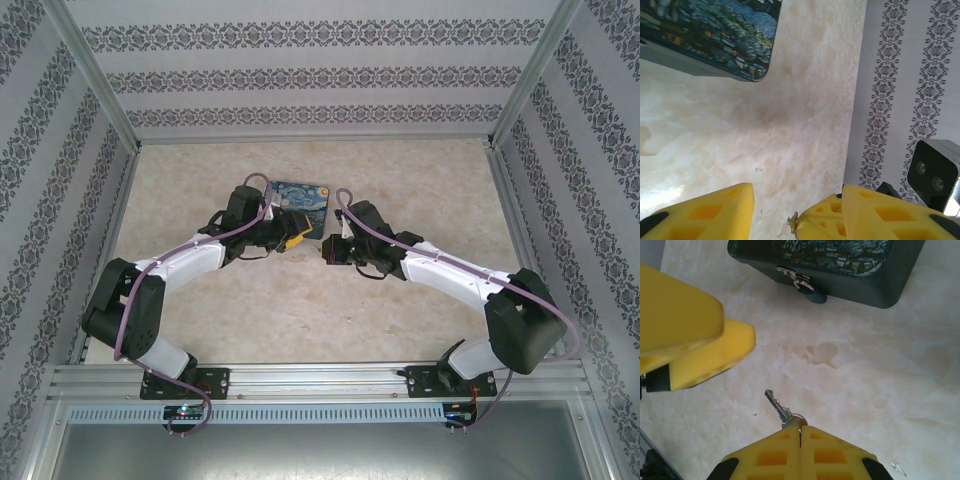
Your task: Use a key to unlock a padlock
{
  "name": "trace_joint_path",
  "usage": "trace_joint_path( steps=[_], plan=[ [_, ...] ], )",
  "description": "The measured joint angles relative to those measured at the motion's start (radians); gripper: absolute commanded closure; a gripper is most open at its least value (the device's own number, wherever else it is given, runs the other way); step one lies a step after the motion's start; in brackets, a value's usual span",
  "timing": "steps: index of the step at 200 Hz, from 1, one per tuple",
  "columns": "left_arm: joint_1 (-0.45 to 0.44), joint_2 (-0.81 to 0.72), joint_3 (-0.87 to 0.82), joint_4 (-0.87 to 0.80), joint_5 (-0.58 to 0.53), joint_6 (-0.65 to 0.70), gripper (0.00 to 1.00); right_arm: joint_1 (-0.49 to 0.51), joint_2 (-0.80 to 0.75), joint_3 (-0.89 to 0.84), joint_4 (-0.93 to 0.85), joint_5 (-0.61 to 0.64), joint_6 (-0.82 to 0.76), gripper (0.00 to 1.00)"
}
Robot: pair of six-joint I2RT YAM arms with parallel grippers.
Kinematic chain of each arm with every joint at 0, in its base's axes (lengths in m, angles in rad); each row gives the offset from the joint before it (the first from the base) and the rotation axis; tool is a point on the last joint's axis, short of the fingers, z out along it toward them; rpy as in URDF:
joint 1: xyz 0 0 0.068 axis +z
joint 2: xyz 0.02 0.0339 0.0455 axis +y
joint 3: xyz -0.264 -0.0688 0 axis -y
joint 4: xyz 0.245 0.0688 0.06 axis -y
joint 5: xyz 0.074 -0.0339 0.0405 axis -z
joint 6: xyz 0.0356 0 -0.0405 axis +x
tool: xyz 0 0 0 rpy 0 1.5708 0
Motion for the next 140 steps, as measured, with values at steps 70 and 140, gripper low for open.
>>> trace_joint_path(
  steps=[70, 140],
  plan=[
    [-0.048, 0.039, 0.0, 0.029, -0.002, -0.02, 0.62, 0.0, -0.015, 0.001, 0.019, 0.0, 0.026, 1.0],
    [-0.064, 0.044, 0.0, 0.029, -0.01, -0.026, 0.72, 0.0, -0.034, 0.001, 0.025, 0.0, 0.026, 1.0]
  ],
)
